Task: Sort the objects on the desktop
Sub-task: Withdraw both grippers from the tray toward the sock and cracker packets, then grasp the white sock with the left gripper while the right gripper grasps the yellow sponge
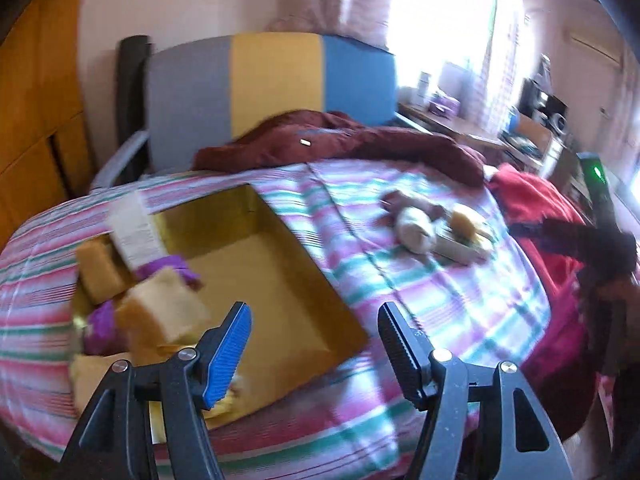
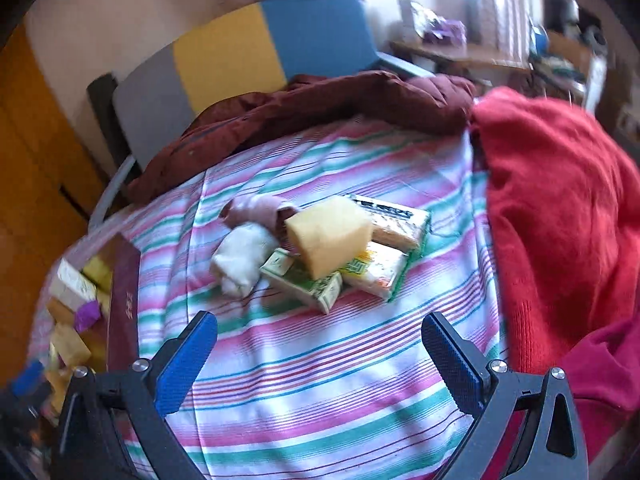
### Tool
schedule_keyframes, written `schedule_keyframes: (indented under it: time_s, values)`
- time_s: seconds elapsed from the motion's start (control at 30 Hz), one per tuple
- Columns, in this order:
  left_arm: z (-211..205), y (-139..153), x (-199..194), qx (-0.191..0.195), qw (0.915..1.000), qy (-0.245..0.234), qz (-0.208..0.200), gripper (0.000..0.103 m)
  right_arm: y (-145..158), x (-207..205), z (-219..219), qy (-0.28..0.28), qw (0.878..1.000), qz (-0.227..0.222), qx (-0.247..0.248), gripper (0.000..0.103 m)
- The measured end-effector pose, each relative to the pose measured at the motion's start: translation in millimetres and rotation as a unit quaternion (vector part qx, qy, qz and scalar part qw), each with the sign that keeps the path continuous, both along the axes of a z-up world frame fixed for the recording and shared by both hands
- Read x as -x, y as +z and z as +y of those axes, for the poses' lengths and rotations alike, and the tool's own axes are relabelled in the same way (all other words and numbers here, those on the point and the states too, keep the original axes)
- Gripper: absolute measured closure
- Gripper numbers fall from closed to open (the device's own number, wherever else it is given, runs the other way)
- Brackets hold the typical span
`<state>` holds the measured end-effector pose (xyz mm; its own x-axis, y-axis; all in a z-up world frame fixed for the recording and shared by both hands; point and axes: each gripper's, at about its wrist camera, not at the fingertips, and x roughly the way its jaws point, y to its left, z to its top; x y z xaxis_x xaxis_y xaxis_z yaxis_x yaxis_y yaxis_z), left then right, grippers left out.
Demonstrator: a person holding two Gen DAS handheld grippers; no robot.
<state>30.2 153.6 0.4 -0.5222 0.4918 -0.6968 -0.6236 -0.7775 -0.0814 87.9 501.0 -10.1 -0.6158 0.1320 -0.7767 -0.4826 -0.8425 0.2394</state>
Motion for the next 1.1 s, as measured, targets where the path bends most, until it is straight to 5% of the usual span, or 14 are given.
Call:
schedule_keyframes:
  time_s: [0.2, 0.53, 0.6, 1.1]
  values:
    - [36, -2, -8, 0.006, 0.9990, -0.043, -0.008, 0.037, 3, 19, 31, -0.031, 0.999, 0.008, 0.022, 0.000]
    - [78, -12, 2, 0.003, 0.9969, -0.057, -0.054, 0.037, -23, 90, 58, 0.039, 0.998, 0.036, 0.027, 0.000]
    - [86, -17, 8, -0.001, 0.9957, -0.054, -0.075, 0.037, -36, 94, 64, 0.028, 0.999, -0.002, 0.039, 0.000]
    - [145, -39, 50, -0.010, 0.9871, -0.020, -0.158, 0.037, -41, 102, 49, 0.069, 0.997, -0.025, -0.006, 0.001]
